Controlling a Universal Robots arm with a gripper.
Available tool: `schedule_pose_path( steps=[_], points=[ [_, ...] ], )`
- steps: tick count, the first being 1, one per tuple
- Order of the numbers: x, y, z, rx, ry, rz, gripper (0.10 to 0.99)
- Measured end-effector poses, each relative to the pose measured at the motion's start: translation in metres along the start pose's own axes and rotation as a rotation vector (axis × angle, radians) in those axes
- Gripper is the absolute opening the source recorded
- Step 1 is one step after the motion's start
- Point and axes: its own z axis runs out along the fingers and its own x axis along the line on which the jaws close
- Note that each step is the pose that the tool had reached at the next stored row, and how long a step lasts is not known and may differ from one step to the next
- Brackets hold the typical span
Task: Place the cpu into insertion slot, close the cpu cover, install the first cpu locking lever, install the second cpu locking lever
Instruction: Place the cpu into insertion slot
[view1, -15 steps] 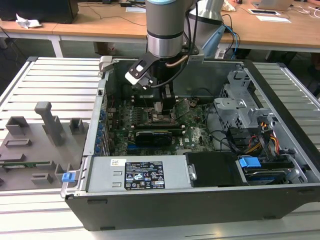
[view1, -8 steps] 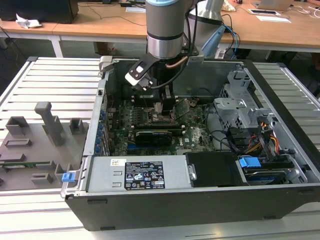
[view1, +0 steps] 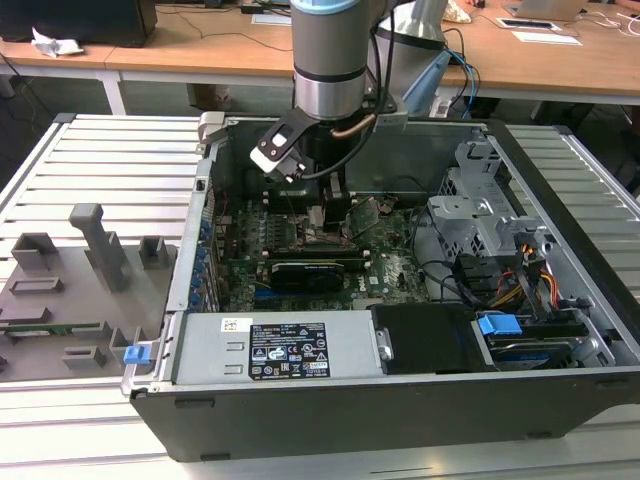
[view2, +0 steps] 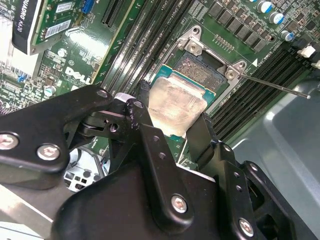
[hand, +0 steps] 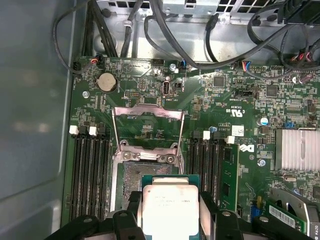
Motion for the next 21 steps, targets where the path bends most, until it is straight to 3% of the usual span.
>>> schedule_pose_path(
  steps=[13, 16, 21],
  points=[
    [0.0034, -0.0003, 0.0045, 0.000, -0.0002, 0.003, 0.541],
    [0.0122, -0.0012, 0.0172, -0.001, -0.0024, 0.030, 0.541],
    [0.0137, -0.0042, 0.0228, -0.001, -0.0024, 0.030, 0.541]
  ],
)
